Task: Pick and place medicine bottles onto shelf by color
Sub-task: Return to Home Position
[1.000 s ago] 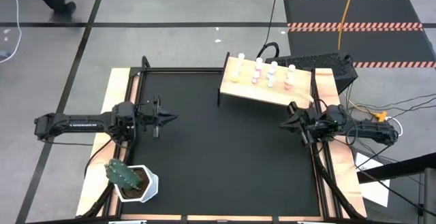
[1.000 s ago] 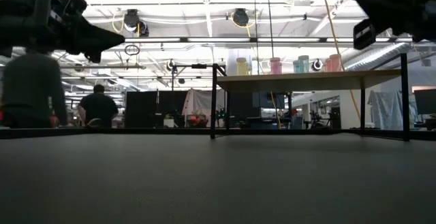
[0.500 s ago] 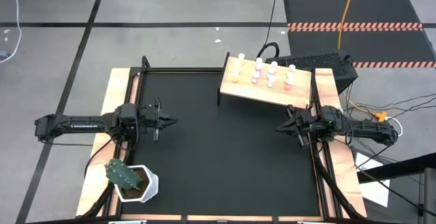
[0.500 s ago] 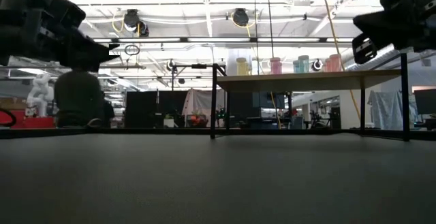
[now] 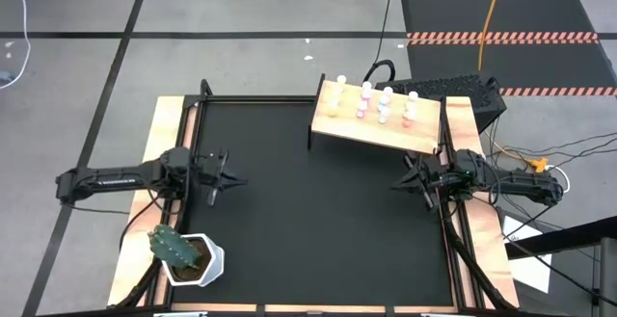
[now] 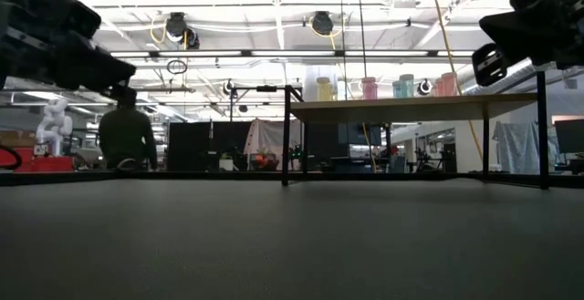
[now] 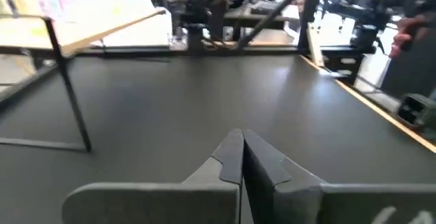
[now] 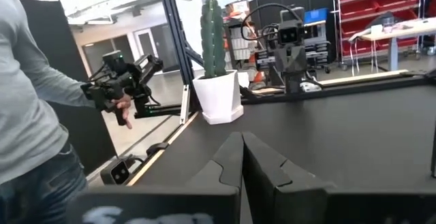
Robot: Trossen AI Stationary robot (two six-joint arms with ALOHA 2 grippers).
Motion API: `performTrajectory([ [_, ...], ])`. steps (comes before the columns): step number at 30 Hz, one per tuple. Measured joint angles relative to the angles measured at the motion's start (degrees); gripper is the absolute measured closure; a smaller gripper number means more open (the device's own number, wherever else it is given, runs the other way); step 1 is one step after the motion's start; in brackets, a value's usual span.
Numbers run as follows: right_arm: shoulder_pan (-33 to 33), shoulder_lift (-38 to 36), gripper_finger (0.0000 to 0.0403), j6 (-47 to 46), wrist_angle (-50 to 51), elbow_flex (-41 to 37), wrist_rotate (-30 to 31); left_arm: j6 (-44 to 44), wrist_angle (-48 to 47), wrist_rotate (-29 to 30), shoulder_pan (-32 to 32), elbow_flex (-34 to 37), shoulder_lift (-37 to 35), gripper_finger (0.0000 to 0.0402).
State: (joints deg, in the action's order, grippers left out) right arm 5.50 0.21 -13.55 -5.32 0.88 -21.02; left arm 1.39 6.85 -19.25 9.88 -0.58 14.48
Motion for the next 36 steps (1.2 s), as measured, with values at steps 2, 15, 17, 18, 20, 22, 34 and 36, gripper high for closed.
performTrajectory([
  [2,0.0,0.0,0.0403,-1.1,0.0,0.0,0.0,-0.5,-3.3,-1.8,0.0,0.0,-3.0,0.0394],
  [15,0.0,0.0,0.0403,0.2,-0.1,0.0,3.1,3.2,-3.2,-4.4,0.8,-0.1,-6.7,0.0377],
  [17,0.0,0.0,0.0403,0.3,-0.1,0.0,3.0,2.6,-3.3,-3.7,1.1,-0.1,-5.9,0.037],
  [18,0.0,0.0,0.0403,0.3,-0.1,0.0,3.0,2.4,-3.3,-3.3,1.2,-0.1,-5.6,0.0367],
  [20,0.0,0.0,0.0403,0.3,-0.1,0.0,3.0,3.0,-3.3,-2.7,1.2,-0.1,-5.3,0.0365],
  [22,0.0,0.0,0.0403,0.3,-0.1,0.0,3.0,3.6,-3.3,-2.3,1.2,-0.1,-5.0,0.0365],
  [34,0.0,0.0,0.0403,0.3,-0.2,0.0,2.9,4.2,-3.3,-2.2,1.2,-0.1,-5.0,0.0364],
  [36,0.0,0.0,0.0403,0.3,-0.2,0.0,2.9,4.3,-3.3,-2.2,1.2,-0.1,-5.0,0.0364],
])
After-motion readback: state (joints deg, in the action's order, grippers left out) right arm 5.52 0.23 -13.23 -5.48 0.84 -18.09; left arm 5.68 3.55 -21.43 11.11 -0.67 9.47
